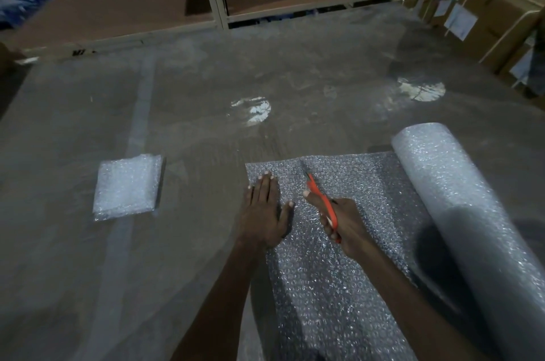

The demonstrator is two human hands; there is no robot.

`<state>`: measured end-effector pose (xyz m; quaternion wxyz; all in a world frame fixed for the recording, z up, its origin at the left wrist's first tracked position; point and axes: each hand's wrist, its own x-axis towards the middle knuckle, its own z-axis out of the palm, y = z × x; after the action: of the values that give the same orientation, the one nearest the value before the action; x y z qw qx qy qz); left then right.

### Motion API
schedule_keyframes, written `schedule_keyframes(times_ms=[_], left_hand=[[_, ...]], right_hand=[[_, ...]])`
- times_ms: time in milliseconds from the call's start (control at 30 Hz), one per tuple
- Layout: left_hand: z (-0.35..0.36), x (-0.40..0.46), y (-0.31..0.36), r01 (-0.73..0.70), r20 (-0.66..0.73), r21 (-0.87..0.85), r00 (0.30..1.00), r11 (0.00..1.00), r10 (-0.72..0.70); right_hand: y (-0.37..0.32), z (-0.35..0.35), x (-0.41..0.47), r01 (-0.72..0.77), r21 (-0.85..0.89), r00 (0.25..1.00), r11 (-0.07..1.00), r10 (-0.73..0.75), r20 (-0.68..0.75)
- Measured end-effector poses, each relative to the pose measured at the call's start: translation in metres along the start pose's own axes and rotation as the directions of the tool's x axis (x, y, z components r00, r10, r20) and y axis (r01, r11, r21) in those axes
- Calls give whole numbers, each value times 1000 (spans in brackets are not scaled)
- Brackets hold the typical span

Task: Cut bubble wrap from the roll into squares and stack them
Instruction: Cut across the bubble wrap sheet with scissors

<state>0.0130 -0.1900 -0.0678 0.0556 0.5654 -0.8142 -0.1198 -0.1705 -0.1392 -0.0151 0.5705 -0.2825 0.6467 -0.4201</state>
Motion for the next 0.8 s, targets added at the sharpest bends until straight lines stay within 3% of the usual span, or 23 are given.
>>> schedule_keyframes(times_ms=[800], left_hand=[[-1, 0, 2, 12, -7, 3, 1000, 1000, -12]], right_hand=[[-9, 6, 7, -15, 15, 1000, 1000, 15, 15]])
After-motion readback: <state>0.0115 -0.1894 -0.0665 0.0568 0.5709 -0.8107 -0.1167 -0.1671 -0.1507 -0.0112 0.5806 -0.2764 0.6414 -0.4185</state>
